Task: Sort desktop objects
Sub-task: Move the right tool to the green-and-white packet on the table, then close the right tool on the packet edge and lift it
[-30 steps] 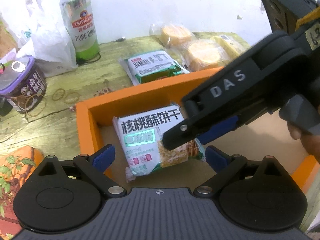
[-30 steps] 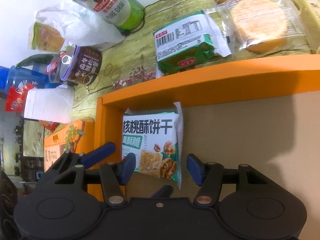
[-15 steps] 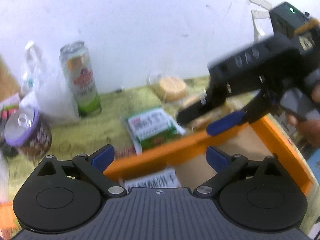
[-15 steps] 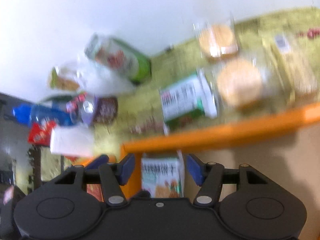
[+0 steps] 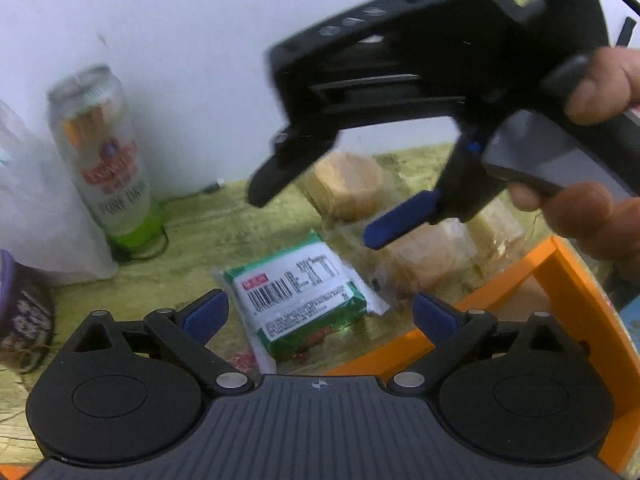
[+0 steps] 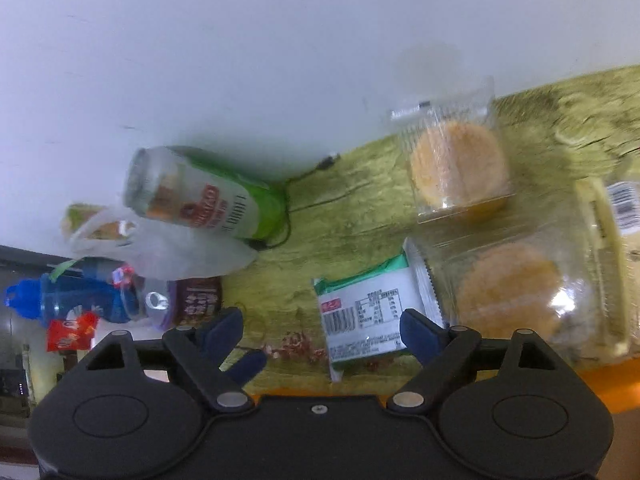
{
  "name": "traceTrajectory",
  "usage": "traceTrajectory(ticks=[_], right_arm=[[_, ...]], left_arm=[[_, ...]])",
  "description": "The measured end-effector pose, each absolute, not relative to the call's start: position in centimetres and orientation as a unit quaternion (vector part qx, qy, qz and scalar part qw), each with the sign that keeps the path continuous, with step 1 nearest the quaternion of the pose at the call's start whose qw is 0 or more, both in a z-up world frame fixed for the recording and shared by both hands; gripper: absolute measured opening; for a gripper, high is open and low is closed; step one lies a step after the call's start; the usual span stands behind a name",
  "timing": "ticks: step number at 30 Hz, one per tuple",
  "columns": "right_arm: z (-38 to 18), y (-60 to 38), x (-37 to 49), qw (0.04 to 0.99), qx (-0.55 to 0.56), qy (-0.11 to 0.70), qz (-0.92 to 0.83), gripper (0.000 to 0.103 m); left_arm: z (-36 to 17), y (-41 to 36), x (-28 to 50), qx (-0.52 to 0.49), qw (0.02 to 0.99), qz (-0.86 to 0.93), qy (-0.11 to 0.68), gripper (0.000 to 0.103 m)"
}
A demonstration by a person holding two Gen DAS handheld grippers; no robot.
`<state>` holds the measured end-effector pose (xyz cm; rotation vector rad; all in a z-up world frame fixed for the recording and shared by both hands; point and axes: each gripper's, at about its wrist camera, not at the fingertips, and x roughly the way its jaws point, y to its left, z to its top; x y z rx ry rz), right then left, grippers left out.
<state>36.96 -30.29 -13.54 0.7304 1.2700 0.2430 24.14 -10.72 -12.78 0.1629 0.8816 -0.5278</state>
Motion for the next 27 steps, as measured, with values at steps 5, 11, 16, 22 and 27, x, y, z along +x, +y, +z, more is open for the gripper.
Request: traceTrajectory(ticks=[5,11,16,22,27], right_arm=[[-16.1,-29.3,38.5,0.718,0.327,0.607,0.095,0.088],[-17.6,-28.2,39.6,0.708,0.303,0.633,0.078,0.094],[-18.1,-27.0,40.3,0.702,0.287,0.648,0.068,0.102],[-18.2,-26.2,41.1,0.696,0.270,0.662,0.069,0.103],[-18.0,-27.4,40.9,0.682,0.322,0.650,0.098,0.103]], left_arm=[[-14.4,-10.9,24.9,0.069,0.857,-0.257,0.442,0.099],[-15.6,-11.0,25.9,0.060,0.847,-0.260,0.459,0.100],[-16.5,-10.7,26.8,0.039,0.835,-0.255,0.486,0.100],[-17.1,-10.7,27.3,0.034,0.829,-0.259,0.494,0.103],[-17.4,-10.1,27.2,0.025,0.829,-0.261,0.495,0.103]])
